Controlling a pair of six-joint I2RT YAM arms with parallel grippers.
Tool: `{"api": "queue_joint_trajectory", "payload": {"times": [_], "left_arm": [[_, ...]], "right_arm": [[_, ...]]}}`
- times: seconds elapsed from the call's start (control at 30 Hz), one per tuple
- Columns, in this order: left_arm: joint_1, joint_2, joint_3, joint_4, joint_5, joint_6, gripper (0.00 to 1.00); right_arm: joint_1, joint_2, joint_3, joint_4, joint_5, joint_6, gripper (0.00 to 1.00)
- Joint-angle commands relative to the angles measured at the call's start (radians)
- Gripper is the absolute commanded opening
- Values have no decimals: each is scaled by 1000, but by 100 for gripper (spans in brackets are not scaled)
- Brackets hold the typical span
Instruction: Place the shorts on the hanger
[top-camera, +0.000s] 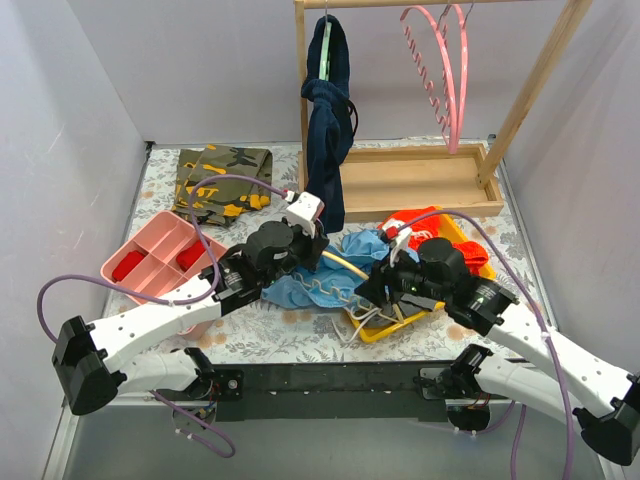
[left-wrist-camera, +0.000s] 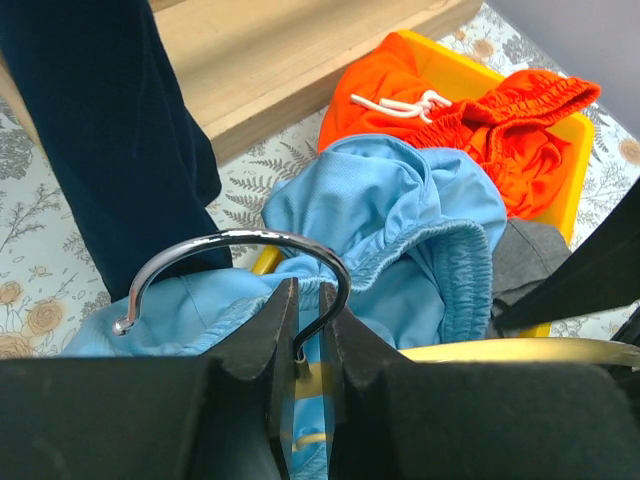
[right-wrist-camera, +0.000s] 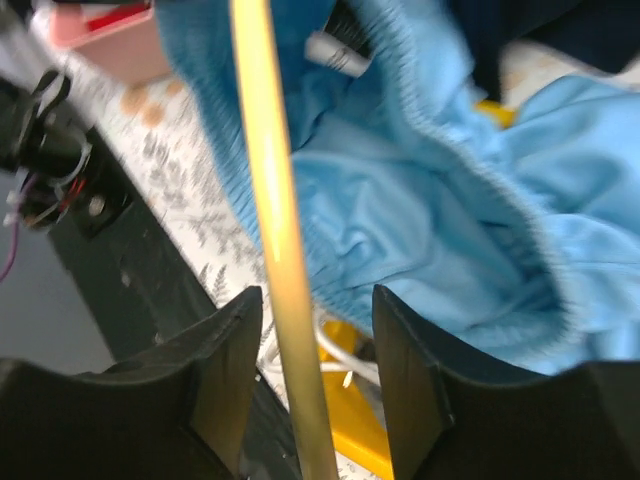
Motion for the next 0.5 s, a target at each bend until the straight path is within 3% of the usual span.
{"api": "queue_joint_trajectory", "payload": {"times": [0.0,0.03,0.2,0.47], "left_arm": [[-1,-56,-21,22,-81,-9,0],[-2,-57,-22,22,-84,-11,0],[-7,-65,-25,34,-87,-7,0],[-10,-65,-12,42,-84,9,0]], "right_arm": [[2,-46,150,-132,258,67,59],[2,-53,164,-157,295,83,63],[0,-41,213,-287,507,166,65],[-47,92,120,-186,420,171,56]]}}
